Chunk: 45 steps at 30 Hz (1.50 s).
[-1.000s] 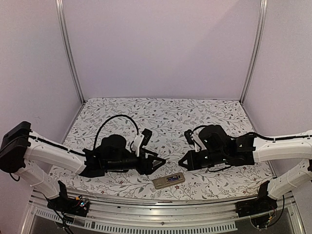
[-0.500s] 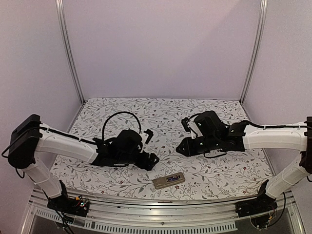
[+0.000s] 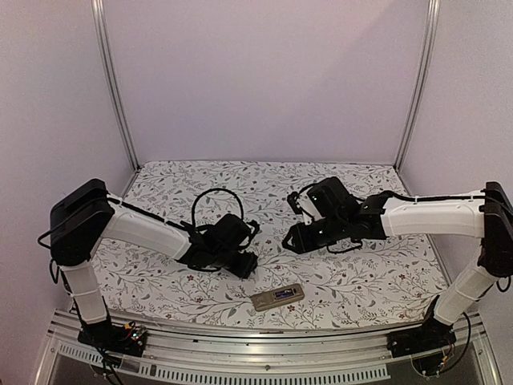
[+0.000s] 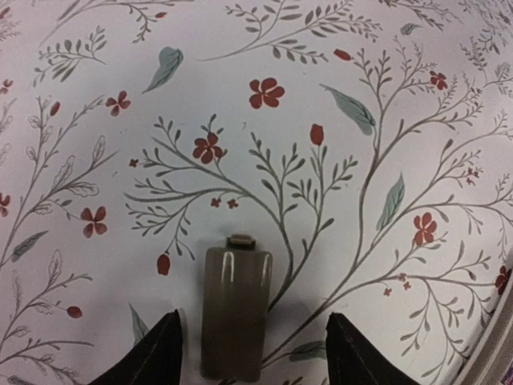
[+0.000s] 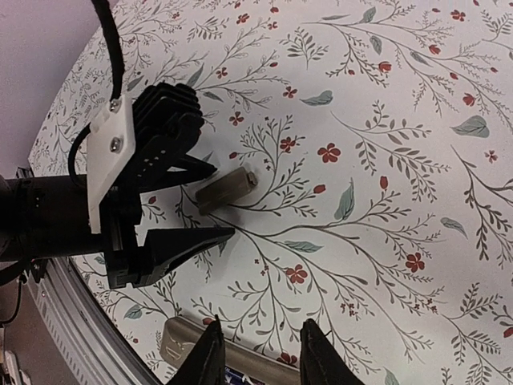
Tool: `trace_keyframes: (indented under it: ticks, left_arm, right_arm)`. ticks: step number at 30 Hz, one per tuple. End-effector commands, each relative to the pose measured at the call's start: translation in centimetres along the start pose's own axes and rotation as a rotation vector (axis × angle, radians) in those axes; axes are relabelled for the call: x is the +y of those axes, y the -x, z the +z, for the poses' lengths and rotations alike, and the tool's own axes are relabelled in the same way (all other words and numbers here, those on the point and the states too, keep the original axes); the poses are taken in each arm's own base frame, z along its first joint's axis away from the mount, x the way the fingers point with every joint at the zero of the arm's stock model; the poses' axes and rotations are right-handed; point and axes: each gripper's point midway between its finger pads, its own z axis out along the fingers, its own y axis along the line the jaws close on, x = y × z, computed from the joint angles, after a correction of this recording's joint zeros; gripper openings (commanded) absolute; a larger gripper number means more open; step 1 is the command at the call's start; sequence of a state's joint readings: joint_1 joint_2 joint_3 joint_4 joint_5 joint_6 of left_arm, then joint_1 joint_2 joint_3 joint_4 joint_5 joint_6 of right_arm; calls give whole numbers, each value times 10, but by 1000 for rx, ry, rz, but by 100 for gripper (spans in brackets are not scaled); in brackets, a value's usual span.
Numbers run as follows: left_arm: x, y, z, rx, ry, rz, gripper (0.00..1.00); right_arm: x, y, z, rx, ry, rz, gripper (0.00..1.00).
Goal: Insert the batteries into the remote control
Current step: Pick up the battery cover from the center of the board.
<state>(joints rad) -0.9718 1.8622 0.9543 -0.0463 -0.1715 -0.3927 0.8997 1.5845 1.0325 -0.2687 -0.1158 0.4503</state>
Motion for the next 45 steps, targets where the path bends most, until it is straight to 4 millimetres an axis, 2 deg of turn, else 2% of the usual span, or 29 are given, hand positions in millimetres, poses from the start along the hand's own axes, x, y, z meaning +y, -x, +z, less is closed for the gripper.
trace_keyframes:
  ticks: [1, 4, 6, 11, 17, 26, 28, 33, 37, 40, 45]
  left_arm:
    - [12, -26, 13, 84, 28, 25, 61]
    - [17, -29, 19, 92, 41, 32, 59]
    - [19, -33, 22, 107, 30, 29, 55]
    - [14, -40, 26, 137, -15, 23, 38]
    - [10, -41, 21, 130, -50, 32, 17]
    - [-5, -17, -9, -37, -157, 94, 14]
    - [-10, -12, -16, -70, -171, 120, 13]
    - [-38, 5, -50, -201, -251, 219, 12]
    - [-70, 18, -90, -327, -354, 304, 13]
    - [-92, 23, -115, -400, -443, 334, 13]
    - [-113, 34, -143, -512, -461, 395, 13]
  right_arm:
    - [1, 2, 8, 23, 8, -30, 31]
    - [0, -1, 11, 32, 9, -29, 31]
    - [2, 1, 10, 26, 16, -29, 31]
    - [2, 4, 6, 12, 13, -28, 31]
    - [3, 4, 8, 11, 17, -19, 31]
    - [13, 3, 16, 22, 82, 3, 31]
    - [16, 3, 15, 24, 96, 7, 31]
    - [25, 4, 4, 21, 142, 23, 31]
    - [30, 7, -26, -27, 169, 47, 32]
    - [28, 2, -44, -49, 174, 70, 34]
    - [45, -7, -68, -33, 286, 77, 35]
